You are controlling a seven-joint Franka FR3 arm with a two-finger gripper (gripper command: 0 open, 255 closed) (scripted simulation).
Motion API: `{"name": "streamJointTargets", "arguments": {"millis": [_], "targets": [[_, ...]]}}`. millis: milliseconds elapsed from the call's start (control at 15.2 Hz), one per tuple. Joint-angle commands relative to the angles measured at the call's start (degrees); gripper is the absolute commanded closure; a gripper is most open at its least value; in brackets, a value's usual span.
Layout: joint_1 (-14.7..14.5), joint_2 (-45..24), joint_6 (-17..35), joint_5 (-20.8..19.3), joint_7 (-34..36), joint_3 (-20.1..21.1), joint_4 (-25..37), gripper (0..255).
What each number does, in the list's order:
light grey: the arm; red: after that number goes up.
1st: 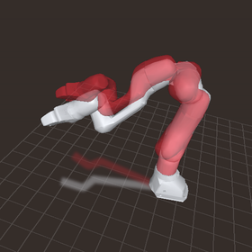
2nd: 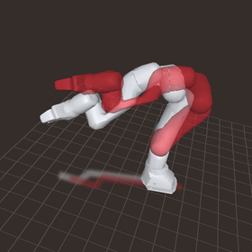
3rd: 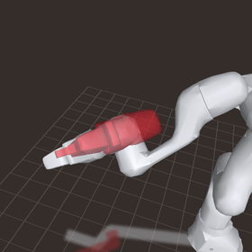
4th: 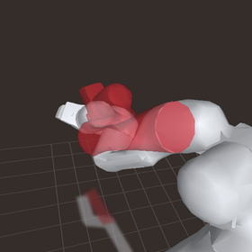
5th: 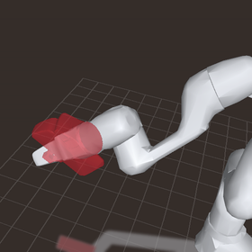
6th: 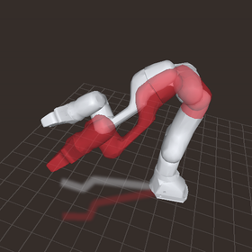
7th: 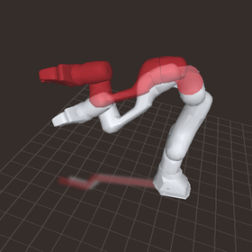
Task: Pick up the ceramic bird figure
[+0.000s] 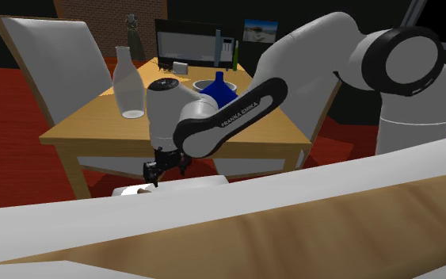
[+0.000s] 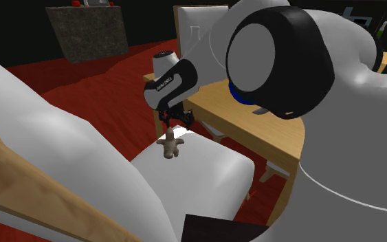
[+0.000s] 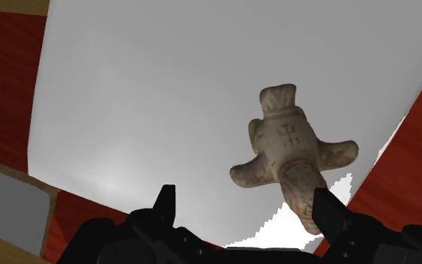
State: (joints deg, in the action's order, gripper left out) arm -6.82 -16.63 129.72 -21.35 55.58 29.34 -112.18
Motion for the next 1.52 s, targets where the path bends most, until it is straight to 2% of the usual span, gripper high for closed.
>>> {"name": "streamJointTargets", "arguments": {"millis": [0,330,396,990,1056,1452], "targets": [[-2.10,-4.99,-0.24,-3.00,2.94,-0.93,4.42,0],[-7.87,-16.75,-2.08,-7.79,7.52,-3.76,17.02,0],[-8.29,-17.55,-2.25,-8.00,7.72,-3.98,17.97,0],[-9.17,-20.88,1.45,-10.11,9.50,-5.45,17.33,0],[-9.14,-20.82,1.52,-10.11,9.51,-5.45,17.19,255],[-9.10,-20.75,1.52,-10.09,9.49,-5.44,17.14,255]]}}
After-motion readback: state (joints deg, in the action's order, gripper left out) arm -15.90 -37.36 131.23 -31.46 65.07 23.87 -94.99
